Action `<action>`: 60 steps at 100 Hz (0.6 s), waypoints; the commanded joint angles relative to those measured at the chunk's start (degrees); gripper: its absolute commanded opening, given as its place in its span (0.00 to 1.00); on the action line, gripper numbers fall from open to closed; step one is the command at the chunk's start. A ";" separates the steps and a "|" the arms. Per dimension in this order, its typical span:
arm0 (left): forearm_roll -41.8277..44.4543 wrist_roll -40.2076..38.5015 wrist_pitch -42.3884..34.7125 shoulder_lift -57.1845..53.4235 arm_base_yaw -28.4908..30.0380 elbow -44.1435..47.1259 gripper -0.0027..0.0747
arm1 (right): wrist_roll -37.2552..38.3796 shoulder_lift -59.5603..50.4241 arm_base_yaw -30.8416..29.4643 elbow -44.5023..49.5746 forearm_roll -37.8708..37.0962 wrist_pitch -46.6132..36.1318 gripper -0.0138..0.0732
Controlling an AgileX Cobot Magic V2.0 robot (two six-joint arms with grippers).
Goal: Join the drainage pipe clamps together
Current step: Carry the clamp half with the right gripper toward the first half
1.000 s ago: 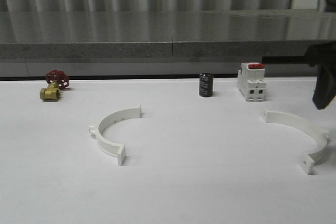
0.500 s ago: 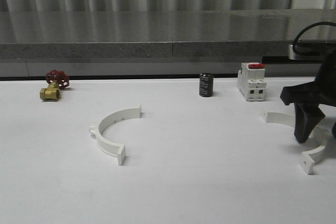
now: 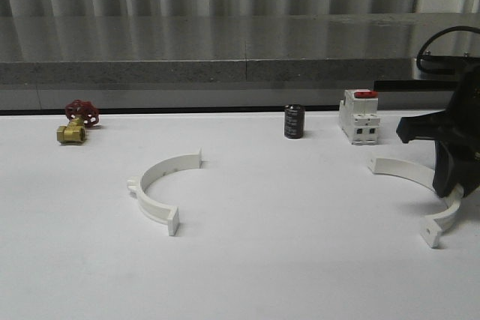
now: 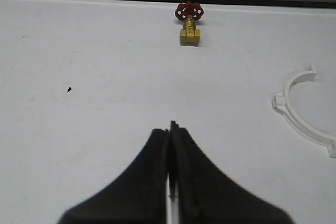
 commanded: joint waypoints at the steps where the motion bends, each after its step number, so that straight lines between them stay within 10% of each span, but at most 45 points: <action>1: -0.51 -0.09 -3.94 0.11 0.06 -1.48 0.01 | 0.15 -2.25 0.16 -1.59 0.41 -1.91 0.20; 37: -0.51 -0.09 -3.94 0.11 0.06 -1.48 0.01 | 1.30 -4.80 4.52 -8.18 5.90 1.13 0.20; 60: -0.51 -0.09 -3.94 0.11 0.06 -1.48 0.01 | 17.18 -4.48 14.52 -12.62 3.17 1.98 0.20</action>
